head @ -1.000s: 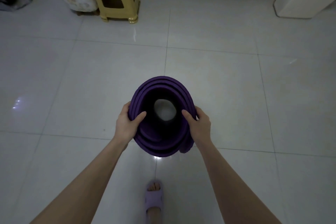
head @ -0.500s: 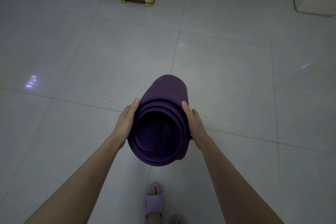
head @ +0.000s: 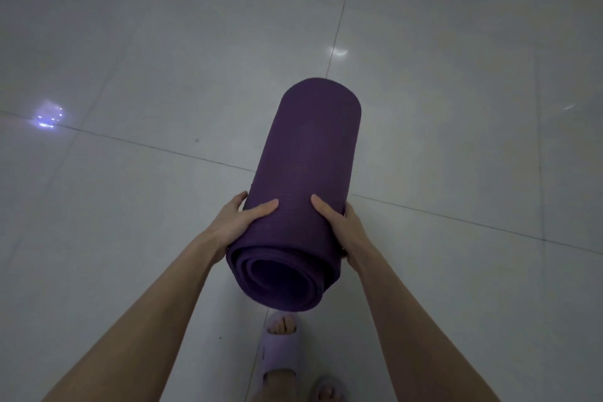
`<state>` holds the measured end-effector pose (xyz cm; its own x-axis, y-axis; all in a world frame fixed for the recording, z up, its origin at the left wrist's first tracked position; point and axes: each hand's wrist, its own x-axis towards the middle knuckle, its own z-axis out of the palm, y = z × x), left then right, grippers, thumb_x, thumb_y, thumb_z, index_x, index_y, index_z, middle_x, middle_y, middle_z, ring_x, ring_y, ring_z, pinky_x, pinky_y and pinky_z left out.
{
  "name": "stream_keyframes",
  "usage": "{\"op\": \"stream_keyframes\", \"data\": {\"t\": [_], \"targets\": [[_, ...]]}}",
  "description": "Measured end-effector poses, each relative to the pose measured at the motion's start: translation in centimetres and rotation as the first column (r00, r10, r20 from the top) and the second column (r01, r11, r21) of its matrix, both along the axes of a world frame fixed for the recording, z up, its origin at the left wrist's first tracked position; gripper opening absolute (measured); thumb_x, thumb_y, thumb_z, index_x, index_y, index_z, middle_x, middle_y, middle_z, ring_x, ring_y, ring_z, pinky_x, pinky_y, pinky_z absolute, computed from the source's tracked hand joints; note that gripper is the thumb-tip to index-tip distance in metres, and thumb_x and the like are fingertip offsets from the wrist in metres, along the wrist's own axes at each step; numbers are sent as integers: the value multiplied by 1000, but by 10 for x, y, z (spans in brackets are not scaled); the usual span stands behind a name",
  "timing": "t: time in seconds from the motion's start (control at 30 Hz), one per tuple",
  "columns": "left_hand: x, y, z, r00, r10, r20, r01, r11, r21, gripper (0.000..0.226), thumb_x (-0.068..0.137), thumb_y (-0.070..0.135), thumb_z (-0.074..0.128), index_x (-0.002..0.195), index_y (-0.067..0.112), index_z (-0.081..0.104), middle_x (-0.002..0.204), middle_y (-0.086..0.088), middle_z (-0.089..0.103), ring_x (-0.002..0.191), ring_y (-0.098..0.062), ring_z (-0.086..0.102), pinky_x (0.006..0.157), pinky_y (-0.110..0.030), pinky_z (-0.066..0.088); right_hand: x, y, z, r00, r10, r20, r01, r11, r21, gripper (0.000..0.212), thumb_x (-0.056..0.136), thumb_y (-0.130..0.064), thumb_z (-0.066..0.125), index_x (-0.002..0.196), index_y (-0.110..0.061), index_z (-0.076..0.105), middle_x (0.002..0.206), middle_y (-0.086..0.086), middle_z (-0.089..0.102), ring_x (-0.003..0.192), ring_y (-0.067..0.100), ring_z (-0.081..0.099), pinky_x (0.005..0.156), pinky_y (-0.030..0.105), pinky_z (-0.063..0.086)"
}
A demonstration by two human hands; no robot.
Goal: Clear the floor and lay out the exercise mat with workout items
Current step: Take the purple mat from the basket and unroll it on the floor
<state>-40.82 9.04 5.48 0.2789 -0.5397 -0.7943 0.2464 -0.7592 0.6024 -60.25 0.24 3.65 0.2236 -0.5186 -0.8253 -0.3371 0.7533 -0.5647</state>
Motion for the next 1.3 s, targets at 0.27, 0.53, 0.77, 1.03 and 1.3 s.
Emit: {"op": "stream_keyframes", "data": {"t": [0.27, 0.53, 0.77, 1.03, 1.3], "targets": [[10, 22, 17, 926, -146, 347, 186, 979, -84, 69, 68, 25, 83, 128, 27, 49, 114, 2, 66, 95, -14, 66, 90, -35, 52, 15, 47, -15, 988, -111, 104, 124, 984, -125, 57, 74, -37, 78, 125, -17, 59, 112, 0, 68, 99, 18, 66, 90, 40, 54], [33, 39, 52, 364, -530, 766, 455, 819, 350, 64, 87, 38, 62, 143, 26, 34, 120, -20, 63, 103, -42, 58, 83, -44, 45, 53, 82, 0, 1000, 28, -1, -28, 985, -172, 45, 85, -46, 64, 114, -11, 63, 110, 7, 67, 101, 25, 63, 93, 45, 50], [-52, 47, -27, 341, -552, 761, 471, 801, 370, 55, 96, 41, 43, 145, 22, 31, 107, -25, 66, 93, -44, 59, 75, -44, 45, -19, 62, -42, 986, 48, -158, -107, 915, -389, 32, 90, -35, 61, 109, -9, 65, 85, -6, 65, 92, 24, 63, 66, 10, 44], [-231, -1, -66, 371, -574, 730, 574, 760, 306, 58, 97, 44, 36, 147, 15, 26, 148, -16, 37, 114, -44, 53, 89, -49, 44, -194, 17, -41, 893, 8, -450, -294, 769, -568, 43, 95, -40, 50, 129, -14, 55, 107, 11, 68, 97, 31, 63, 75, 30, 45], [-351, -48, -151, 201, -624, 755, 788, 561, 254, 60, 100, 40, 33, 146, 3, 23, 154, -18, 21, 144, -26, 15, 109, -36, 28, -314, 3, -92, 602, -121, -789, -529, 680, -508, 60, 97, -40, 42, 148, -12, 27, 149, 10, 38, 138, 38, 30, 108, 50, 32]]}}
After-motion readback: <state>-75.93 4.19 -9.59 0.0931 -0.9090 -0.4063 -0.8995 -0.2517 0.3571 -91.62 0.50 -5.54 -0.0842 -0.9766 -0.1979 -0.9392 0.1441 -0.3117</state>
